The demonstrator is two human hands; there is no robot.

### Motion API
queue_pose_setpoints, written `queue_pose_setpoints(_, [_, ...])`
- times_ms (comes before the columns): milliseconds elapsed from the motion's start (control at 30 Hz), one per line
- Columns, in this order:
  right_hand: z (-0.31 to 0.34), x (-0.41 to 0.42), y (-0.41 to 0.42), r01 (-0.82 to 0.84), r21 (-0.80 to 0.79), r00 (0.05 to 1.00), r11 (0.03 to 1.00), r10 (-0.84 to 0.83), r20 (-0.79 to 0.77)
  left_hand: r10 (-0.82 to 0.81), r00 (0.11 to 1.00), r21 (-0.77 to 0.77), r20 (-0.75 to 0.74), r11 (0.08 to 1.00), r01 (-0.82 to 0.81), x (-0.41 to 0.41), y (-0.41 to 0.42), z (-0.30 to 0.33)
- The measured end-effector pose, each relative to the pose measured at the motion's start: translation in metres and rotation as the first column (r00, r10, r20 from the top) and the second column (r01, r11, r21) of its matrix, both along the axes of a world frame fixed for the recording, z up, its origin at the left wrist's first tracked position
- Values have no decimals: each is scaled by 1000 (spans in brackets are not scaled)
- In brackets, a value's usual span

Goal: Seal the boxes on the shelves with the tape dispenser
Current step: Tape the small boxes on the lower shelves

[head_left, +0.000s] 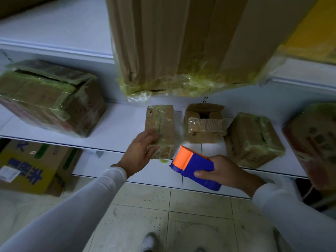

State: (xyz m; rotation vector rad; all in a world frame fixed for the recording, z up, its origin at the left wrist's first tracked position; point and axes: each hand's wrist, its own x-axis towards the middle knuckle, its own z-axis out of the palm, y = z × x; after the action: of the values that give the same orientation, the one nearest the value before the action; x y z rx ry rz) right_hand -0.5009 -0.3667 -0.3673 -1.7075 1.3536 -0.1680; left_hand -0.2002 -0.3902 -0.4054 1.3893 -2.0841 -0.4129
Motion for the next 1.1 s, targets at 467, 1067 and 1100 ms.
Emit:
queue_pose_setpoints(467, [17, 38, 3, -156, -6, 988, 988, 156, -17, 66, 827, 666, -559, 631, 399, -10, 33, 35])
queue_pose_setpoints(1067, [7, 39, 1, -185, 46, 983, 982, 184, 19, 209, 761, 733, -614, 508, 453, -7, 33, 6])
queue_pose_setpoints(1100, [6, 39, 1, -180, 46, 984, 983, 179, 16, 218, 770, 732, -599, 538, 417, -8, 33, 8])
